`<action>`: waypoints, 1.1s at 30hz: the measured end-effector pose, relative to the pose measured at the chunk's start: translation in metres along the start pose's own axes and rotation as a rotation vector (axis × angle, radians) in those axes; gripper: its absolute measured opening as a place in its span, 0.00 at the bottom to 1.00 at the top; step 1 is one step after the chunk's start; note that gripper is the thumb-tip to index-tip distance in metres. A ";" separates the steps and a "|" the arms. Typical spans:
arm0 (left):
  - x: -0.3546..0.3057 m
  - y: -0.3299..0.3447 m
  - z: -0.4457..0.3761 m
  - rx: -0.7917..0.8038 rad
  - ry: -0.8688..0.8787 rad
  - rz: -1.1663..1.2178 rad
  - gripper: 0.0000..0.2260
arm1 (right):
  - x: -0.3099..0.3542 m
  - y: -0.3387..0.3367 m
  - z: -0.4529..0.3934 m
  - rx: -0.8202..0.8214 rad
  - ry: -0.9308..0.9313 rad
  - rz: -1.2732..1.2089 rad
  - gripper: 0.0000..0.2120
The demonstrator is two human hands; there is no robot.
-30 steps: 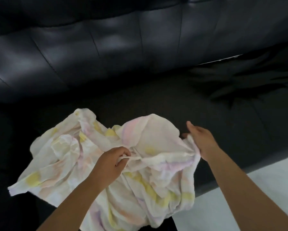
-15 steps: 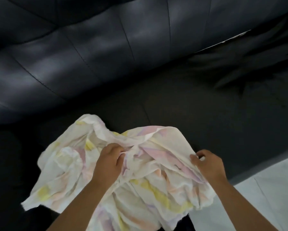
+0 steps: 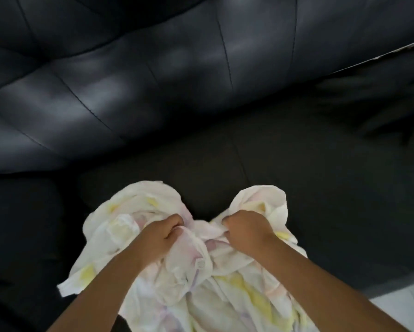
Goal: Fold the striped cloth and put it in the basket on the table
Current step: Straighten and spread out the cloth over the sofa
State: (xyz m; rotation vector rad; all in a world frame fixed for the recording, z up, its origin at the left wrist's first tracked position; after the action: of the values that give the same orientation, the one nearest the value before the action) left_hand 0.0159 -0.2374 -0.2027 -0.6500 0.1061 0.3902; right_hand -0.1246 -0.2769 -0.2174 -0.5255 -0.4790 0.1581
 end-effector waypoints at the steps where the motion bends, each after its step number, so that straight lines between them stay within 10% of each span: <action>1: 0.008 0.005 0.010 0.022 -0.019 -0.013 0.06 | -0.006 0.011 0.015 0.056 0.009 0.034 0.13; 4: 0.030 0.025 0.032 0.028 -0.086 -0.060 0.09 | -0.043 0.045 0.056 0.264 0.210 0.072 0.16; 7: 0.040 0.013 0.053 -0.332 -0.122 0.031 0.16 | -0.046 0.056 0.072 0.387 0.306 0.007 0.22; 10: 0.057 -0.012 0.065 -0.683 -0.171 -0.043 0.14 | 0.002 0.008 0.046 0.033 0.147 -0.065 0.17; 13: 0.085 0.004 0.046 -0.520 -0.266 -0.130 0.13 | 0.040 -0.026 -0.002 -0.276 0.081 -0.273 0.25; 18: 0.111 0.064 0.039 -0.244 -0.277 0.059 0.12 | 0.065 0.005 -0.078 -0.154 0.206 -0.396 0.25; 26: 0.135 -0.020 0.119 -0.772 -0.310 0.426 0.19 | 0.044 -0.152 0.053 -0.914 -0.101 -0.961 0.06; 30: 0.107 -0.003 0.097 -0.391 -0.221 0.213 0.15 | 0.025 -0.052 0.069 -0.178 0.080 -0.063 0.13; 33: 0.091 0.023 0.082 -0.211 -0.248 0.116 0.05 | -0.023 -0.008 0.081 -0.050 0.234 0.065 0.11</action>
State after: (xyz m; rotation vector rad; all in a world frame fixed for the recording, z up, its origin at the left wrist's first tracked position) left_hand 0.0893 -0.1416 -0.1706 -0.7999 -0.1363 0.5965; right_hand -0.1829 -0.2535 -0.1614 -0.6009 -0.2387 0.1453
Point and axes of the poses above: each hand's wrist, its own z-axis away from the middle knuckle, its own y-axis out of the palm, x = y × z, the point moved 9 cm from there along -z, towards the middle knuckle, and after that the axes turned 13 degrees about -z, right-handed, at the moved point
